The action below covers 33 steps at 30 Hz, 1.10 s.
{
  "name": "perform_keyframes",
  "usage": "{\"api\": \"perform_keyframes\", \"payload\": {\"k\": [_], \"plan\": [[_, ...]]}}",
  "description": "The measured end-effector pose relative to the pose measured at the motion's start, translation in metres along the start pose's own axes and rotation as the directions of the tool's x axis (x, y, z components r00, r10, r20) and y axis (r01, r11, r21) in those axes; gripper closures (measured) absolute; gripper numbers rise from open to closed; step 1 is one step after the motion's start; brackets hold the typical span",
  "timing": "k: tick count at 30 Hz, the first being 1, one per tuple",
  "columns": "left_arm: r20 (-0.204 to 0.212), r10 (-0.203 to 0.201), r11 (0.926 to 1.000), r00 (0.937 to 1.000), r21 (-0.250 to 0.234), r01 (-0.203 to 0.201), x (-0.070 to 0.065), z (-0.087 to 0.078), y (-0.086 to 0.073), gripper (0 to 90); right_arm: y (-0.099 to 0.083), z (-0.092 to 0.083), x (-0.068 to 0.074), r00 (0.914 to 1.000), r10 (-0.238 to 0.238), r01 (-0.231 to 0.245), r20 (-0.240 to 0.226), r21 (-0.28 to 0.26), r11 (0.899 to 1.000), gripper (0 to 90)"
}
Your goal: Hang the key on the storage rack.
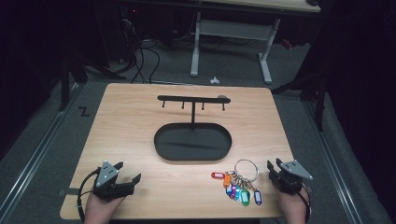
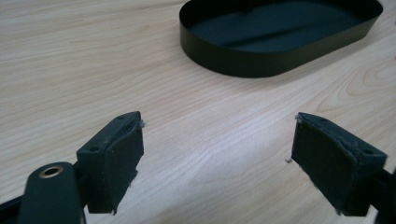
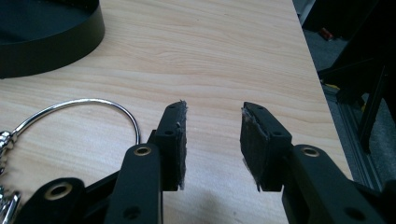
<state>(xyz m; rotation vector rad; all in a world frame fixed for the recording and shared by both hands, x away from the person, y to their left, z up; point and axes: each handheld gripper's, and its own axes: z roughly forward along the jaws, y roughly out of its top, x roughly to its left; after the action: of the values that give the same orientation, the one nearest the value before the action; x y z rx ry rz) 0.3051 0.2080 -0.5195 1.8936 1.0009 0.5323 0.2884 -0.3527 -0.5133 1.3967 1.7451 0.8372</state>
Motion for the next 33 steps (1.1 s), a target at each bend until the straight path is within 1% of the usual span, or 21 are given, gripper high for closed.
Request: {"api": "perform_keyframes", "payload": {"k": [1,3,4,5,6,7,8,9,13,15,17,19,21,23,24,25,26,27,28,30,33], "plan": [[0.008,-0.008,0.9999,0.9999,-0.009,0.009,0.0,0.004,0.003,17.3,-0.001,-0.002,0.0,1.0,0.005,-0.005,0.001,0.002,1.0,61.4],[0.012,-0.009,0.9999,0.9999,-0.011,0.009,-0.001,0.006,0.004,17.4,-0.003,-0.003,-0.001,1.0,0.001,-0.001,0.003,0.004,1.0,61.3],[0.015,-0.007,0.9999,0.9999,-0.012,0.007,-0.001,0.008,0.006,17.5,-0.006,-0.007,-0.004,1.0,0.002,-0.002,0.001,0.01,1.0,60.1],[0.017,-0.004,0.9999,0.9998,-0.013,0.004,-0.002,0.009,0.007,17.5,-0.006,-0.007,-0.004,1.0,0.002,-0.002,0.001,0.01,1.0,60.1],[0.023,0.002,0.9998,0.9997,-0.019,-0.002,-0.004,0.012,0.009,17.5,-0.008,-0.01,-0.005,1.0,0.007,-0.007,-0.001,0.009,1.0,57.9],[0.023,0.002,0.9998,0.9997,-0.019,-0.002,-0.004,0.012,0.009,17.4,-0.008,-0.01,-0.005,1.0,0.007,-0.007,-0.001,0.009,1.0,57.9],[0.026,0.008,0.9998,0.9996,-0.017,-0.007,-0.006,0.014,0.011,17.4,-0.009,-0.013,-0.007,0.9999,0.013,-0.013,-0.004,0.012,1.0,54.8],[0.026,0.008,0.9998,0.9996,-0.017,-0.007,-0.006,0.014,0.011,17.4,-0.009,-0.014,-0.008,0.9999,0.01,-0.01,-0.002,0.01,1.0,53.8],[0.034,0.013,0.9998,0.9993,-0.013,-0.012,-0.007,0.015,0.011,17.3,-0.01,-0.017,-0.008,0.9999,0.016,-0.016,0.004,0.015,1.0,51.1],[0.037,0.008,1.0,0.9993,-0.006,-0.007,-0.007,0.015,0.011,17.3,-0.011,-0.016,-0.008,0.9998,0.019,-0.019,0.006,0.019,1.0,50.7],[0.044,-0.007,0.9999,0.999,0.013,0.007,-0.005,0.016,0.01,16.8,-0.011,-0.014,-0.007,0.9997,0.024,-0.024,0.005,0.028,0.999,48.9],[0.043,-0.012,0.9997,0.999,0.02,0.011,-0.004,0.016,0.01,16.7,-0.011,-0.012,-0.004,1.0,0.002,-0.003,0.004,0.032,0.999,47.1],[0.041,-0.014,0.9997,0.9991,0.02,0.013,-0.004,0.016,0.01,16.7,-0.011,-0.012,-0.003,1.0,-0.002,0.002,0.005,0.034,0.999,46.5],[0.039,-0.012,0.9998,0.9992,0.017,0.011,-0.004,0.015,0.009,16.8,-0.009,-0.011,-0.002,0.9999,-0.016,0.016,0.001,0.033,0.999,44.3],[0.037,-0.01,0.9998,0.9992,0.016,0.01,-0.004,0.015,0.009,16.9,-0.007,-0.01,-0.001,0.9999,-0.005,0.006,-0.015,0.034,0.999,42.5],[0.037,-0.01,0.9998,0.9992,0.016,0.01,-0.004,0.015,0.009,16.9,-0.007,-0.01,-0.001,0.9999,-0.005,0.006,-0.015,0.034,0.999,42.5],[0.035,-0.008,0.9999,0.9993,0.015,0.008,-0.004,0.014,0.009,16.8,-0.005,-0.01,0.0,0.9996,0.004,-0.003,-0.026,0.045,0.999,40.4],[0.035,-0.008,0.9999,0.9993,0.015,0.008,-0.004,0.014,0.009,16.6,-0.005,-0.009,0.0,0.9996,0.003,-0.001,-0.028,0.043,0.999,40.2],[0.035,-0.007,0.9999,0.9994,0.014,0.007,-0.004,0.013,0.009,16.3,-0.005,-0.009,0.002,0.9995,0.013,-0.011,-0.029,0.054,0.998,39.1],[0.032,-0.003,1.0,0.9995,0.005,0.003,-0.004,0.012,0.008,16.3,-0.005,-0.008,0.003,0.9995,0.007,-0.005,-0.032,0.059,0.998,37.3],[0.036,0.006,1.0,0.9993,0.003,-0.006,-0.005,0.012,0.009,16.3,-0.003,-0.007,0.007,0.9993,0.011,-0.008,-0.037,0.077,0.997,34.6]]}}
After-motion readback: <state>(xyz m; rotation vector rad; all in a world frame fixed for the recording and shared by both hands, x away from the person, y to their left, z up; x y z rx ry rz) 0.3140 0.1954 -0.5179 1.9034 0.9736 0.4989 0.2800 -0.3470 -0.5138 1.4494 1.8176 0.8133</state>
